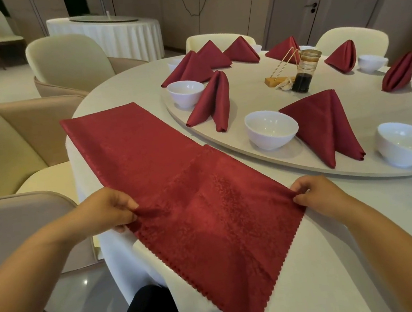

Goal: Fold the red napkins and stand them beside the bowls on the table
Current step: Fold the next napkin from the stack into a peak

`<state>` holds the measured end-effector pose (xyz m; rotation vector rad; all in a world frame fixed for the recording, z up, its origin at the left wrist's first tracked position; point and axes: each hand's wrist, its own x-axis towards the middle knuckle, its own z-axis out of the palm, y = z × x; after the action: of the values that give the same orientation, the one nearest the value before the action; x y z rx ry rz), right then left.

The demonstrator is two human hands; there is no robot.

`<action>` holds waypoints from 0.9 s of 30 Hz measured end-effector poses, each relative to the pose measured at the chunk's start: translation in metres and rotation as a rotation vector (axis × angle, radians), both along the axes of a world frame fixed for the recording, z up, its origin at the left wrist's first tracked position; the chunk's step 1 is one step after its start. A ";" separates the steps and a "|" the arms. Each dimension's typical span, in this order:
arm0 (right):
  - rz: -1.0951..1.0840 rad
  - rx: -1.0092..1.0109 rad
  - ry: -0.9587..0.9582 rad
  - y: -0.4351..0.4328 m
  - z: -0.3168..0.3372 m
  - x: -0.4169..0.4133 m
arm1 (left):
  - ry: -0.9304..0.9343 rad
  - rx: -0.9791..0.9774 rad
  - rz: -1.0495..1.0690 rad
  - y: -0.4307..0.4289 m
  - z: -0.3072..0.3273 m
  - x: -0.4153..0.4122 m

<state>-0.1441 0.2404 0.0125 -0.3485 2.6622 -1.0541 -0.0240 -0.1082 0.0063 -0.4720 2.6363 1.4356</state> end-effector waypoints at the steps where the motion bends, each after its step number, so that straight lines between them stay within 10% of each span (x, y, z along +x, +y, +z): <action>1: -0.007 -0.009 0.025 0.000 -0.002 0.000 | 0.064 -0.037 0.004 0.002 -0.004 0.003; 10: -0.044 -0.143 0.207 0.007 -0.021 0.007 | 0.720 -0.427 -0.114 0.011 -0.048 0.042; 27: -0.024 -0.266 0.211 0.017 -0.026 0.013 | 0.652 -0.122 0.214 0.025 -0.058 0.040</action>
<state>-0.1316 0.2576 -0.0138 -0.5067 2.7131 -1.4579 0.0158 -0.0836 -0.0520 -0.3465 3.2767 1.7364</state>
